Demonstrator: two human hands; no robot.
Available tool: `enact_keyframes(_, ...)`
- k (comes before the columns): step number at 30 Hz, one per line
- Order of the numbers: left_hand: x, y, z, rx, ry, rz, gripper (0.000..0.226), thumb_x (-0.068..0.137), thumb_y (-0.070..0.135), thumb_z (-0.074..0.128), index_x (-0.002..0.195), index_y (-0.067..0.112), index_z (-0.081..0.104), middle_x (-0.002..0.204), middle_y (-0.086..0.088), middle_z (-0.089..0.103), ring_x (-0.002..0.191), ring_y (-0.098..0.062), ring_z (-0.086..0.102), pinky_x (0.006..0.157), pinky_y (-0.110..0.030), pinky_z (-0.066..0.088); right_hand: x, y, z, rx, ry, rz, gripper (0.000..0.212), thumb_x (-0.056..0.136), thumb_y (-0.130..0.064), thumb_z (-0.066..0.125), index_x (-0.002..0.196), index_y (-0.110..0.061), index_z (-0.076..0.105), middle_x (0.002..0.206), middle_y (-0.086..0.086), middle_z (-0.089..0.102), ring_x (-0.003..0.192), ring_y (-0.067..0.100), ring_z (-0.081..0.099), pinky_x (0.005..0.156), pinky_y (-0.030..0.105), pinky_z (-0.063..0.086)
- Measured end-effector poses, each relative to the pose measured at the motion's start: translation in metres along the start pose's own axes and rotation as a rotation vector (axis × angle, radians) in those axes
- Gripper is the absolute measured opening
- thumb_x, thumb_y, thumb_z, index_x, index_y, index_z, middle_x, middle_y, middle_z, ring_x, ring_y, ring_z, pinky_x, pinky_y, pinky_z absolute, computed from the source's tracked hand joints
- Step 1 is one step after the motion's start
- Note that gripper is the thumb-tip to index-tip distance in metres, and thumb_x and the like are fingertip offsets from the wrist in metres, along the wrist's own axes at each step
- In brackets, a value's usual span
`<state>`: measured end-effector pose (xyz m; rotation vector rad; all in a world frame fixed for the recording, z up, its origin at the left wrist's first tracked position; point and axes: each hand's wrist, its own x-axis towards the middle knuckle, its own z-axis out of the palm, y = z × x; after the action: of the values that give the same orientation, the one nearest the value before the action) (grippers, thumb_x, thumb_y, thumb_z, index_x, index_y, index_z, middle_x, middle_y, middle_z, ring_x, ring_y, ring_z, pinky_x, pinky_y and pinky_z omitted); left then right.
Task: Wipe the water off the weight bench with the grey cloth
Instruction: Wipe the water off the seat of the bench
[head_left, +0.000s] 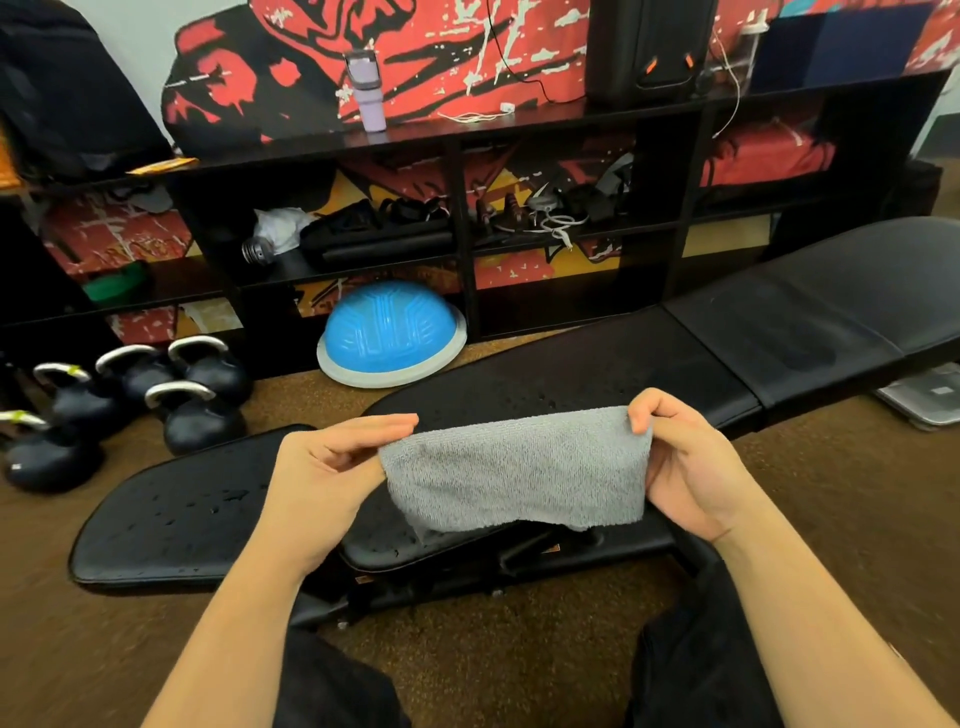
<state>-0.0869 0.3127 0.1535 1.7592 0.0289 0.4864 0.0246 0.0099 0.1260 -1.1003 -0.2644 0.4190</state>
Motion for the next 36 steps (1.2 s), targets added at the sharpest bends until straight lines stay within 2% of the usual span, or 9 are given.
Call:
enact_keyframes(4,-0.001,-0.007,0.007,-0.131,0.049,-0.073,0.018,0.079,0.002,0.075,0.09,0.014,0.083,0.101,-0.01,0.078,0.101,-0.022,0.074,0.084,-0.024,0.057,-0.002,0.002,-0.004,0.121,-0.013,0.076,0.013,0.074,-0.022,0.052,0.07,-0.012,0.045,0.1,0.014,0.054,0.096,0.033,0.054,0.076,0.042,0.041)
enact_keyframes(6,-0.001,-0.013,0.009,-0.134,0.092,-0.123,0.04,0.084,-0.012,0.066,0.081,0.024,0.084,0.094,-0.007,0.079,0.098,-0.021,0.074,0.081,-0.021,0.057,-0.003,0.003,-0.002,0.092,-0.02,0.112,0.022,0.072,-0.027,0.063,0.073,-0.014,0.045,0.093,0.01,0.06,0.09,0.026,0.061,0.072,0.038,0.046)
enact_keyframes(9,-0.002,-0.016,0.011,-0.101,0.063,-0.191,0.046,0.089,-0.014,0.06,0.08,0.024,0.084,0.098,-0.007,0.079,0.102,-0.02,0.073,0.078,-0.024,0.058,-0.004,0.009,0.0,-0.107,0.058,0.119,0.019,0.085,-0.002,0.067,0.084,-0.017,0.056,0.102,0.008,0.069,0.099,0.029,0.068,0.073,0.039,0.056)
enact_keyframes(13,-0.005,-0.014,0.013,-0.02,0.045,-0.312,0.047,0.096,-0.01,0.051,0.082,0.021,0.084,0.101,-0.001,0.079,0.102,-0.017,0.072,0.072,-0.033,0.061,-0.007,0.015,0.004,-0.084,0.152,0.202,0.055,0.085,0.009,0.068,0.128,-0.025,0.062,0.117,0.011,0.075,0.109,0.026,0.072,0.087,0.042,0.058)
enact_keyframes(16,-0.011,-0.009,0.023,0.09,0.06,-0.392,0.043,0.094,-0.005,0.049,0.083,0.019,0.083,0.093,-0.005,0.078,0.093,-0.022,0.072,0.079,-0.046,0.061,-0.014,0.024,0.025,0.012,0.198,0.272,0.033,0.094,0.005,0.061,0.124,-0.007,0.067,0.113,0.013,0.077,0.104,0.027,0.074,0.086,0.041,0.059)
enact_keyframes(20,-0.032,0.005,0.056,0.303,-0.001,-0.271,0.039,0.091,0.002,0.054,0.085,0.029,0.081,0.065,-0.004,0.07,0.059,-0.019,0.061,0.061,-0.032,0.046,-0.022,0.05,0.059,0.067,0.296,0.262,0.023,0.1,0.001,0.054,0.113,-0.003,0.072,0.108,0.018,0.077,0.1,0.028,0.075,0.084,0.039,0.06)
enact_keyframes(24,-0.046,0.018,0.09,0.414,-0.137,-0.151,0.031,0.095,0.014,0.058,0.097,0.043,0.07,0.084,0.008,0.073,0.078,-0.01,0.069,0.072,-0.031,0.055,-0.03,0.063,0.085,0.16,0.232,0.284,0.029,0.106,-0.011,0.049,0.122,-0.015,0.073,0.118,0.012,0.075,0.112,0.025,0.072,0.095,0.042,0.054)
enact_keyframes(31,-0.043,0.009,0.1,0.021,-0.122,-0.253,0.037,0.101,0.007,0.05,0.126,0.034,0.056,0.104,0.01,0.075,0.1,-0.01,0.072,0.088,-0.038,0.06,-0.034,0.069,0.083,0.205,0.159,0.265,0.029,0.094,-0.019,0.067,0.12,-0.006,0.072,0.119,0.021,0.072,0.113,0.032,0.07,0.096,0.044,0.054)
enact_keyframes(36,-0.031,-0.018,0.083,0.509,-0.076,-0.003,0.026,0.095,0.029,0.058,0.117,0.043,0.062,0.115,0.026,0.061,0.112,0.0,0.054,0.095,-0.024,0.045,-0.032,0.075,0.078,0.158,0.205,0.34,0.026,0.099,-0.015,0.063,0.121,-0.004,0.071,0.115,0.019,0.074,0.109,0.034,0.072,0.103,0.053,0.052)
